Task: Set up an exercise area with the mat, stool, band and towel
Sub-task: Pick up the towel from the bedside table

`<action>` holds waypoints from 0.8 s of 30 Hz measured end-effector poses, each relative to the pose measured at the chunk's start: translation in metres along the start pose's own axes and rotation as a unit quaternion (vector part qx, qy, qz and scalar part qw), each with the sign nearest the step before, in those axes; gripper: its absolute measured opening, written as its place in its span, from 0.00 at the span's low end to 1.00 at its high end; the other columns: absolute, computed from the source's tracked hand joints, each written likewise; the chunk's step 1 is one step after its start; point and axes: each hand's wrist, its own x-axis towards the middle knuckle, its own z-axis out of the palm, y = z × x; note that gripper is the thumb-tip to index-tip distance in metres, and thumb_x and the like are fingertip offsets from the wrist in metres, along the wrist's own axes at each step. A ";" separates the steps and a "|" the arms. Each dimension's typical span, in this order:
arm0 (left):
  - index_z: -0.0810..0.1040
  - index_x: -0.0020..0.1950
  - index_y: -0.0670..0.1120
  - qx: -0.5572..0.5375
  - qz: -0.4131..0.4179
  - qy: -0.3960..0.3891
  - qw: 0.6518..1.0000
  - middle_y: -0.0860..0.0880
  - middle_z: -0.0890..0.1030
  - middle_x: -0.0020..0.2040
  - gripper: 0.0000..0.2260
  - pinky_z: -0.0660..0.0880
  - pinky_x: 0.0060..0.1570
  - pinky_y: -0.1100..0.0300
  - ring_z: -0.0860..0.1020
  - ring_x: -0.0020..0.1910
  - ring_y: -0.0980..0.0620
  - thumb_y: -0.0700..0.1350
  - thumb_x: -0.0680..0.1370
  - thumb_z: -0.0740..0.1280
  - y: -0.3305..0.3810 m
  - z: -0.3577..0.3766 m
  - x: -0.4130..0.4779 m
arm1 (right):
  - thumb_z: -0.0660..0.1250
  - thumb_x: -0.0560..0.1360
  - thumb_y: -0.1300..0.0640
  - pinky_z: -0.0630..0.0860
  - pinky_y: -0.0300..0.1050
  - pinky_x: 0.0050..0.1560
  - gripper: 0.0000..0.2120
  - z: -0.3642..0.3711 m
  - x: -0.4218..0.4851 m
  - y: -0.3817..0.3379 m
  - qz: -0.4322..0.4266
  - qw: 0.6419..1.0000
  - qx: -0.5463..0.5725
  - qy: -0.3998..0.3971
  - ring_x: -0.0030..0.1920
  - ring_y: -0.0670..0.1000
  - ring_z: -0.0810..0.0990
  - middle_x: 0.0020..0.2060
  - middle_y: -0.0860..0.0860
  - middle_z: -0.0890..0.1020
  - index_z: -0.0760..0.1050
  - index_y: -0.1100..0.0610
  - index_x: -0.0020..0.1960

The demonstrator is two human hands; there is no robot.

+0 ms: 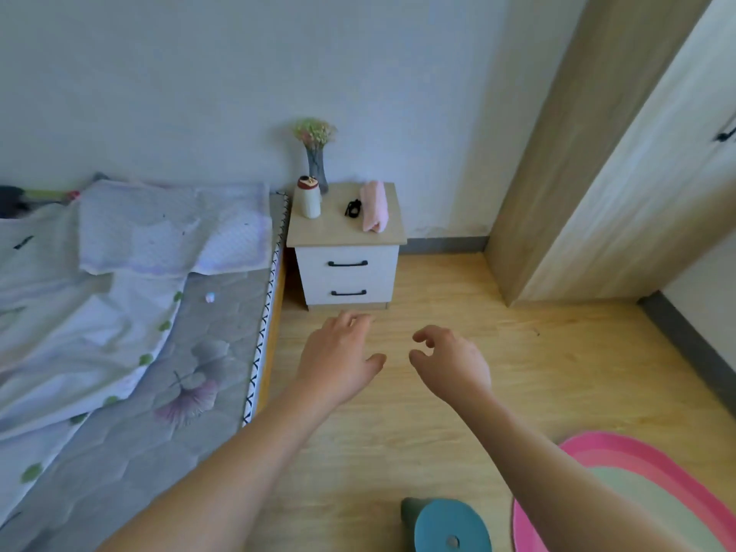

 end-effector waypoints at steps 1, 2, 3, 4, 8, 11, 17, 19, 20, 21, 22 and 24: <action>0.63 0.74 0.51 -0.001 -0.002 0.008 1.000 0.51 0.65 0.72 0.27 0.67 0.64 0.53 0.66 0.69 0.50 0.56 0.77 0.64 -0.002 -0.014 0.000 | 0.63 0.77 0.50 0.76 0.44 0.46 0.16 -0.007 0.000 -0.012 -0.008 1.000 0.003 0.009 0.54 0.51 0.79 0.56 0.47 0.81 0.74 0.46 0.65; 0.63 0.74 0.51 -0.001 -0.004 0.011 1.000 0.51 0.65 0.72 0.27 0.67 0.64 0.53 0.66 0.69 0.50 0.56 0.77 0.64 -0.004 -0.023 0.000 | 0.63 0.77 0.50 0.77 0.44 0.46 0.16 -0.012 0.000 -0.020 -0.013 1.000 0.006 0.013 0.54 0.51 0.79 0.56 0.47 0.80 0.74 0.46 0.64; 0.63 0.74 0.51 -0.004 -0.009 0.014 1.000 0.52 0.65 0.72 0.27 0.67 0.64 0.54 0.65 0.70 0.50 0.56 0.77 0.64 -0.005 -0.032 0.000 | 0.63 0.77 0.50 0.77 0.44 0.47 0.16 -0.016 0.002 -0.028 -0.017 1.000 0.009 0.018 0.54 0.51 0.79 0.57 0.46 0.80 0.74 0.46 0.64; 0.63 0.74 0.51 -0.007 -0.010 0.019 1.000 0.52 0.64 0.72 0.27 0.68 0.64 0.54 0.65 0.70 0.50 0.56 0.77 0.64 -0.006 -0.039 0.002 | 0.63 0.77 0.50 0.76 0.44 0.47 0.16 -0.020 0.003 -0.035 -0.020 0.999 0.016 0.022 0.55 0.50 0.78 0.57 0.46 0.80 0.74 0.46 0.64; 0.63 0.73 0.53 -0.016 -0.016 0.025 0.999 0.53 0.64 0.72 0.26 0.69 0.60 0.55 0.66 0.69 0.51 0.55 0.77 0.64 -0.011 -0.060 0.013 | 0.63 0.77 0.50 0.75 0.43 0.44 0.16 -0.031 0.012 -0.056 -0.030 0.999 0.027 0.026 0.52 0.50 0.79 0.55 0.46 0.80 0.73 0.46 0.64; 0.62 0.74 0.52 -0.011 -0.015 0.018 1.000 0.53 0.63 0.73 0.27 0.69 0.62 0.54 0.65 0.69 0.51 0.55 0.77 0.64 -0.016 -0.066 0.031 | 0.63 0.77 0.50 0.76 0.43 0.44 0.16 -0.036 0.028 -0.065 -0.029 0.999 0.024 0.022 0.51 0.49 0.79 0.54 0.47 0.80 0.73 0.46 0.64; 0.62 0.74 0.52 -0.014 -0.019 0.026 0.999 0.53 0.64 0.72 0.27 0.69 0.61 0.55 0.66 0.69 0.51 0.54 0.76 0.64 -0.036 -0.066 0.098 | 0.63 0.77 0.52 0.76 0.42 0.40 0.17 -0.034 0.100 -0.080 -0.035 0.999 0.033 0.015 0.44 0.47 0.77 0.52 0.46 0.80 0.73 0.47 0.65; 0.62 0.74 0.52 -0.008 -0.017 0.022 1.000 0.53 0.64 0.72 0.27 0.69 0.62 0.55 0.65 0.69 0.51 0.54 0.77 0.64 -0.048 -0.064 0.133 | 0.63 0.77 0.53 0.76 0.41 0.41 0.17 -0.032 0.137 -0.084 -0.037 0.999 0.036 0.008 0.46 0.47 0.77 0.55 0.46 0.79 0.73 0.47 0.66; 0.62 0.74 0.52 -0.002 -0.014 0.021 1.000 0.53 0.64 0.72 0.26 0.69 0.62 0.55 0.65 0.69 0.51 0.54 0.77 0.64 -0.054 -0.064 0.153 | 0.62 0.77 0.53 0.76 0.41 0.41 0.17 -0.032 0.157 -0.086 -0.039 0.998 0.038 0.005 0.47 0.48 0.78 0.57 0.46 0.79 0.73 0.47 0.66; 0.62 0.74 0.52 0.001 -0.013 0.020 1.000 0.53 0.64 0.72 0.26 0.69 0.62 0.55 0.66 0.69 0.51 0.54 0.77 0.64 -0.060 -0.064 0.171 | 0.62 0.77 0.54 0.76 0.41 0.42 0.18 -0.032 0.177 -0.088 -0.041 0.998 0.042 0.002 0.49 0.48 0.79 0.58 0.46 0.79 0.72 0.47 0.66; 0.62 0.74 0.52 0.005 -0.012 0.018 1.000 0.53 0.64 0.72 0.26 0.68 0.63 0.55 0.66 0.69 0.51 0.54 0.77 0.64 -0.065 -0.064 0.192 | 0.62 0.77 0.54 0.75 0.41 0.42 0.18 -0.032 0.197 -0.089 -0.040 0.998 0.043 -0.001 0.50 0.48 0.79 0.59 0.46 0.79 0.72 0.47 0.67; 0.61 0.74 0.52 0.004 -0.014 0.016 1.000 0.52 0.64 0.72 0.26 0.67 0.64 0.55 0.66 0.69 0.51 0.53 0.77 0.64 -0.075 -0.064 0.245 | 0.62 0.77 0.55 0.73 0.40 0.41 0.19 -0.034 0.250 -0.090 -0.036 0.998 0.049 -0.006 0.48 0.48 0.77 0.59 0.46 0.79 0.72 0.47 0.67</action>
